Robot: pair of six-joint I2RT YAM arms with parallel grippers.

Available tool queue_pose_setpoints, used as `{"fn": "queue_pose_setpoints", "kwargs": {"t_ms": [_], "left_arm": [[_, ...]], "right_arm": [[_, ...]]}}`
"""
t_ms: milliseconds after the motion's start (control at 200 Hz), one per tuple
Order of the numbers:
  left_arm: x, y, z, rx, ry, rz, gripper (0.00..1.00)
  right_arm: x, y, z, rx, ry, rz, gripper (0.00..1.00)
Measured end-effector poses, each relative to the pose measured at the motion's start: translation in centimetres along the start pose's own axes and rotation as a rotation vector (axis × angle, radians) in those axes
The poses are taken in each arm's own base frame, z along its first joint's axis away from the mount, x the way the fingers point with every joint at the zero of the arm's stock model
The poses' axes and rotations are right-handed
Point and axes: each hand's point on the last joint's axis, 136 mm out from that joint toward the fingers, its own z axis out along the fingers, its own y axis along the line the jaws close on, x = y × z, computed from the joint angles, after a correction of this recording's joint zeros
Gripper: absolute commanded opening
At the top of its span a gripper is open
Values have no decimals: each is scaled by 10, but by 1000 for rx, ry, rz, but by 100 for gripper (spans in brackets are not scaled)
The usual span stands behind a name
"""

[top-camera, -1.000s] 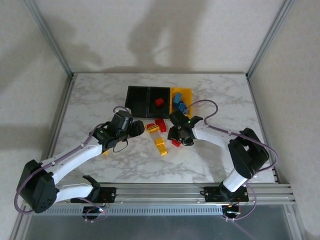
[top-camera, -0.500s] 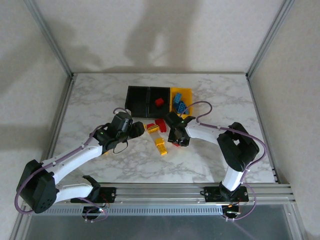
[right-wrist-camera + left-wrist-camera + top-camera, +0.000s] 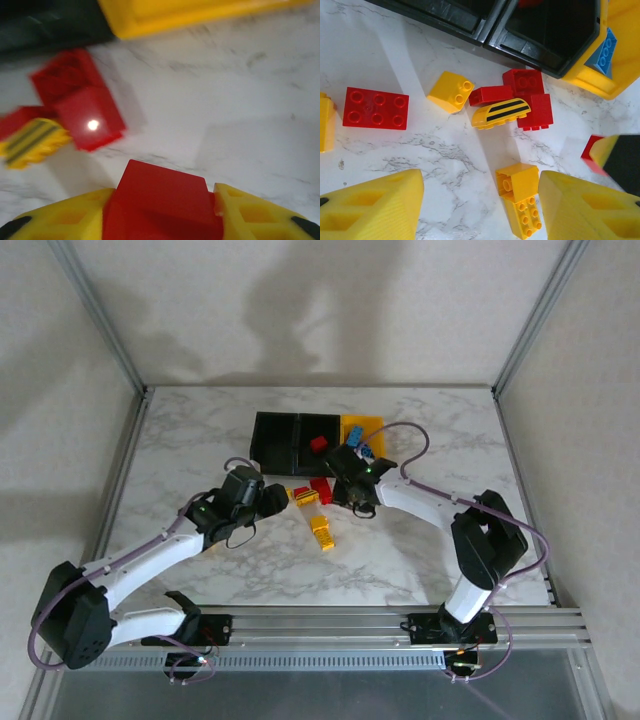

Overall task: Sort the legos into containers by color
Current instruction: Pick up the lego from the center of the table, then place the lego in the container.

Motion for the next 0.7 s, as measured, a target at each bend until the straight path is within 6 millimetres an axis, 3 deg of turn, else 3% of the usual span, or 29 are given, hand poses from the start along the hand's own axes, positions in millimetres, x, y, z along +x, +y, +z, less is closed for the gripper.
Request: {"fn": "queue_pose_setpoints", "kwargs": {"t_ms": [130, 245, 436, 701], "left_arm": [[-2, 2, -7, 4, -20, -26, 63], [-4, 10, -13, -5, -42, -52, 63], [-4, 25, -18, -34, -54, -83, 63], [-7, 33, -23, -49, -70, -108, 63]], "right_arm": [[-35, 27, -18, -60, -69, -21, 39], [-65, 44, -18, -81, -112, -33, 39], [-107, 67, 3, -87, -144, -53, 40], [-137, 88, 37, -100, -147, -75, 41]]}}
